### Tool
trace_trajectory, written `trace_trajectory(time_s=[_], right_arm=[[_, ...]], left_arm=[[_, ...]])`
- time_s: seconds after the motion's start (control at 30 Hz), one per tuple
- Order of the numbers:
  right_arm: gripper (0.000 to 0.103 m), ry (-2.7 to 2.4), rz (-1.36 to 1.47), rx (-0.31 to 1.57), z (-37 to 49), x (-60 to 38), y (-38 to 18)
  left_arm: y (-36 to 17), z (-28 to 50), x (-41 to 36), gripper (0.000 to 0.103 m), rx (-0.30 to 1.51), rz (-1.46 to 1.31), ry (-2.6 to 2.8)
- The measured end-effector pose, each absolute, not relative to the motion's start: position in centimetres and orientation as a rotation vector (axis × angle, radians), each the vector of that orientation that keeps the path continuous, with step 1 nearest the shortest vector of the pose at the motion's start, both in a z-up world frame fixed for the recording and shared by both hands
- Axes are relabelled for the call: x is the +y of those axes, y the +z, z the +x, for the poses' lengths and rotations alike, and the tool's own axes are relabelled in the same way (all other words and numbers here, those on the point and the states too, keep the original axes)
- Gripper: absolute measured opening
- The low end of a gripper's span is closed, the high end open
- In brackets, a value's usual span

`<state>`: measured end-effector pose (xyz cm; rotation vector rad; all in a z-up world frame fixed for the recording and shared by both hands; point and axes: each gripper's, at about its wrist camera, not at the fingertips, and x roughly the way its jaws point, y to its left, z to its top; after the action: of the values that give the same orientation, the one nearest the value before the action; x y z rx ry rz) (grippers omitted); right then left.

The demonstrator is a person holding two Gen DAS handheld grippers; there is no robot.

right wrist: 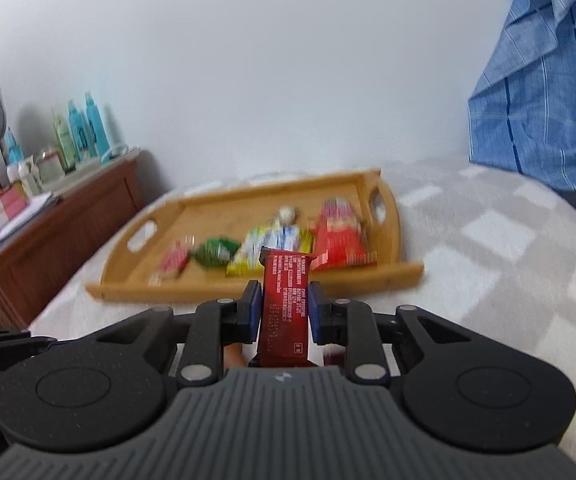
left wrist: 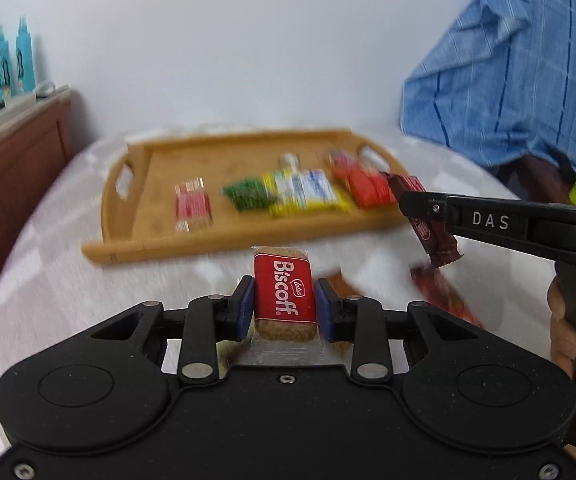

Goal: Organize snacks
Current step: 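Carry the Biscoff pack and red bar onto the tray and open both tools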

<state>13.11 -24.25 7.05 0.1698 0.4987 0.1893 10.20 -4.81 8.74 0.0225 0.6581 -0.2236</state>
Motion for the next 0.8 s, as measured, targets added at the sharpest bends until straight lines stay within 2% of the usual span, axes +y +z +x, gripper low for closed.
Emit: trace_trajectory(time_s=[0.33,0.5,0.8], right_arm=[[0.028,0.232,0.255,0.554,23.1,-24.9,9.1],[0.028,0.237,0.333,0.643,28.6,-25.3,8.0],[0.028,0.197,0.289,0.647,33.6,-25.5,6.5]], left_arm=[[11.6,19.9,-3.8,0.031,0.616,-0.072,-0.222],[10.9,25.8,-3.2,0.031,0.633,-0.128,-0.213],[7.2,33.8,-3.0,0.031,0.693,-0.213,-0.166]])
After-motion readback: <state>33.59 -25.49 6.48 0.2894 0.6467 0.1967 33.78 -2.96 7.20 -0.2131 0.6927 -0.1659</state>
